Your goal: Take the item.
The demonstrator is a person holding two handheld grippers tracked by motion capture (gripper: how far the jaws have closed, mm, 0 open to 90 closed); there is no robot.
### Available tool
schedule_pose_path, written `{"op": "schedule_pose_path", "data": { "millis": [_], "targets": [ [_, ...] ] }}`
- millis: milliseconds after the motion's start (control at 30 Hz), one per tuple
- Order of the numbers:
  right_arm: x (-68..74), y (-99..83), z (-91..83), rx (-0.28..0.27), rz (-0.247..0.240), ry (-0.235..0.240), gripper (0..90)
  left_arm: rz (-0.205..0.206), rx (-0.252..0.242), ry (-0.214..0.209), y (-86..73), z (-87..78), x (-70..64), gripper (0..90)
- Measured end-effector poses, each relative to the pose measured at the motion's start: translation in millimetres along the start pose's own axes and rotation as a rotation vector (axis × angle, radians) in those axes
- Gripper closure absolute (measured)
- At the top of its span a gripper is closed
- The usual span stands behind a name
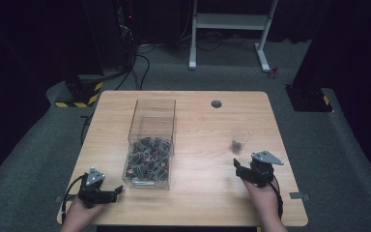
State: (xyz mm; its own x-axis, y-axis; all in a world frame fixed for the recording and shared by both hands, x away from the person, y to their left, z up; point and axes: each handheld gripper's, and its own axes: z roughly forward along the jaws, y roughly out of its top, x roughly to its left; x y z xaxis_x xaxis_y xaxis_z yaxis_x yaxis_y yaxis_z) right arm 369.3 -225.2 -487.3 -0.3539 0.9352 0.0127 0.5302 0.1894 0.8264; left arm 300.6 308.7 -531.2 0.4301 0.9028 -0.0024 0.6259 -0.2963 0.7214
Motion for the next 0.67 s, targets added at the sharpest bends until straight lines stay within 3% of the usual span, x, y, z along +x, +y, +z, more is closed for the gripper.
{"op": "schedule_pose_path", "data": {
  "millis": [333,667],
  "targets": [
    [5.0,-35.7,4.6,0.084,0.008,0.002,21.8,0.000,0.000,0.000,0.0,0.0,0.0,5.5],
    [10.0,-39.2,6.3,0.144,-0.029,-0.014,22.0,0.000,0.000,0.000,-0.1,0.0,0.0,5.5]
  ]
}}
